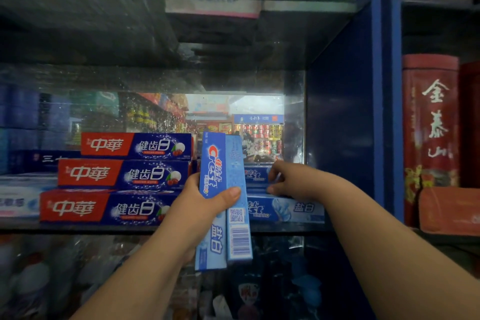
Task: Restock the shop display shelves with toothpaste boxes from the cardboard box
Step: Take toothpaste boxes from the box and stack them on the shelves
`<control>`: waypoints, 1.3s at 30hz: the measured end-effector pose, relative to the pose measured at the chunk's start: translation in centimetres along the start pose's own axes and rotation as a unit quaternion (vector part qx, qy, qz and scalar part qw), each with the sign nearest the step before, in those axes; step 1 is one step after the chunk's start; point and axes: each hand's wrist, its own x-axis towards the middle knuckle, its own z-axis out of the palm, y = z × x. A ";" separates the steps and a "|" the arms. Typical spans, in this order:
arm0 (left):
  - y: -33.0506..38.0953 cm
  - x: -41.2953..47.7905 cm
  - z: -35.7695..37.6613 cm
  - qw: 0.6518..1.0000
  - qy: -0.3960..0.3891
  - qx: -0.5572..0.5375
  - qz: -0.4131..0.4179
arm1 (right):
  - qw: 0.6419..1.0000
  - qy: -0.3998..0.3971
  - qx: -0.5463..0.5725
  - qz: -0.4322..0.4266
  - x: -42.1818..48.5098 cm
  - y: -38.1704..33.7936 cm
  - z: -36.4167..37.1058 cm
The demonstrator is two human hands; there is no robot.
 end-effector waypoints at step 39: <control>-0.2 -0.6 0.7 1.000 0.020 0.000 0.016 | 0.987 0.106 -0.116 -0.015 0.8 -1.3 1.7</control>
